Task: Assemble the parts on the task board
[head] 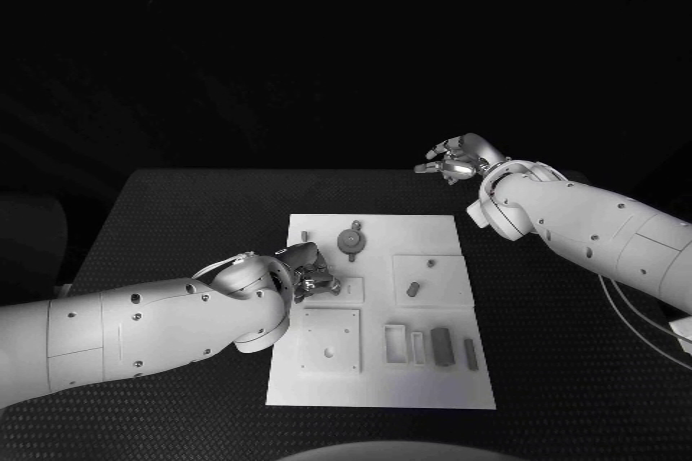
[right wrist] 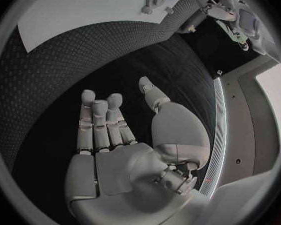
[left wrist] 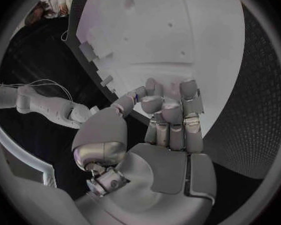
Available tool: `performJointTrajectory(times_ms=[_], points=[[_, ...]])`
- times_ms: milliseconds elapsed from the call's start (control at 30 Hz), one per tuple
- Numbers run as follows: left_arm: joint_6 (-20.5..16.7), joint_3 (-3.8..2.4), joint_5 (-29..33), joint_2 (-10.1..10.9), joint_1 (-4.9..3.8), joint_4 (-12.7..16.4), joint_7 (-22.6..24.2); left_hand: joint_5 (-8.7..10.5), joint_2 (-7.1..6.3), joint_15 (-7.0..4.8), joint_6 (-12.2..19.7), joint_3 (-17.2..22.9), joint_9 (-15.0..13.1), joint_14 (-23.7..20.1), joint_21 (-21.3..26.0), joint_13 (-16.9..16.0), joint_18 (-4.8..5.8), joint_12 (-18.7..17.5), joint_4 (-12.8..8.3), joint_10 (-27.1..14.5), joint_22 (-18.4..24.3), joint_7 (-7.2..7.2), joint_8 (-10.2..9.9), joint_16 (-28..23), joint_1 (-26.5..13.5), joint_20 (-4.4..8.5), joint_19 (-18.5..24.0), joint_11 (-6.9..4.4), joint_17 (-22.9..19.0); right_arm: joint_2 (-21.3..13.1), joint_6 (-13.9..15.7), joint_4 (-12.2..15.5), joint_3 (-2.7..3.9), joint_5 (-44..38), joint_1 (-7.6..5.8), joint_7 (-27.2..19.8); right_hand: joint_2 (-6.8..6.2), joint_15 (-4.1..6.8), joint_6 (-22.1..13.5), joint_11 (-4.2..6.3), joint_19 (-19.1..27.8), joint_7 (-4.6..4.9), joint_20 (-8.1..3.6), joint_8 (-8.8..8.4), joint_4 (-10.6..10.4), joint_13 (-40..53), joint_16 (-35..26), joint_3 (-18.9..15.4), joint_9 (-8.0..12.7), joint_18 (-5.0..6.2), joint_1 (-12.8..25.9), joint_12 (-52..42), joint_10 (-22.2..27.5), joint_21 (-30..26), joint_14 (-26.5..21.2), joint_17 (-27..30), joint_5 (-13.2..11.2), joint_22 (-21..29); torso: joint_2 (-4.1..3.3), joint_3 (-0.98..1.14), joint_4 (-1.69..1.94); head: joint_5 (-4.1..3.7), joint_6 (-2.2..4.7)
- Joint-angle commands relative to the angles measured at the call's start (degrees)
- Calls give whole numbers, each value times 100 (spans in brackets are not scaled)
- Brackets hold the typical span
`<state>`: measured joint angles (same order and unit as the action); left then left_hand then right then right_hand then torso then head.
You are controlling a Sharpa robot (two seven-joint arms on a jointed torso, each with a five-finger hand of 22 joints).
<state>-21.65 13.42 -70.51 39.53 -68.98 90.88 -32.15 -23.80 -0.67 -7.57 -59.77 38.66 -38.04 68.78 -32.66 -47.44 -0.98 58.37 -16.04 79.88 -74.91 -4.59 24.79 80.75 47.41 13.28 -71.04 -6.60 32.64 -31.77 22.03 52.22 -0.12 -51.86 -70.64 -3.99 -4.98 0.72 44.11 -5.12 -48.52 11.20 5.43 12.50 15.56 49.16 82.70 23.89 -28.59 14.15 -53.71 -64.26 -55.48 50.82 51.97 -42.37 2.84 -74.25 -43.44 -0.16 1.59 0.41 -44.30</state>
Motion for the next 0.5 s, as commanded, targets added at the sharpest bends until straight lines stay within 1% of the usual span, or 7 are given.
performJointTrajectory(times_ms=[33,167,500], points=[[50,6,40,-8,6,-8,-15,2,212,-37,-1306,32,-9,-59,-11,8,-162,27,-10,-50,-99,610,14,33,155,13,-40,-109,-9,1,-70,3,1,3,5,-25,-8,43,46,24,8,-1,26,32,-14,-8,18,-15,6,85,65,-40,878,-30,13,9,2,-6,0,0,1,2,5],[-1,6,7,-17,6,-34,-18,25,221,-37,-1304,32,-7,-59,-9,13,-162,26,-9,-50,-98,610,13,34,148,13,-41,-108,-13,14,-73,-4,1,4,10,-25,-8,43,45,24,9,-1,26,32,-14,-10,19,-15,6,85,67,-41,878,-30,12,10,2,-6,0,1,1,3,5],[-123,5,-30,-9,6,-53,-30,62,263,-39,-1299,32,-4,-60,-4,22,-161,24,-5,-52,-97,608,11,34,122,12,-42,-107,-23,18,-72,-11,1,4,23,-25,-6,43,45,24,9,-1,26,33,-15,-14,21,-14,7,85,73,-44,879,-30,11,13,2,-7,1,-3,4,10,5]])
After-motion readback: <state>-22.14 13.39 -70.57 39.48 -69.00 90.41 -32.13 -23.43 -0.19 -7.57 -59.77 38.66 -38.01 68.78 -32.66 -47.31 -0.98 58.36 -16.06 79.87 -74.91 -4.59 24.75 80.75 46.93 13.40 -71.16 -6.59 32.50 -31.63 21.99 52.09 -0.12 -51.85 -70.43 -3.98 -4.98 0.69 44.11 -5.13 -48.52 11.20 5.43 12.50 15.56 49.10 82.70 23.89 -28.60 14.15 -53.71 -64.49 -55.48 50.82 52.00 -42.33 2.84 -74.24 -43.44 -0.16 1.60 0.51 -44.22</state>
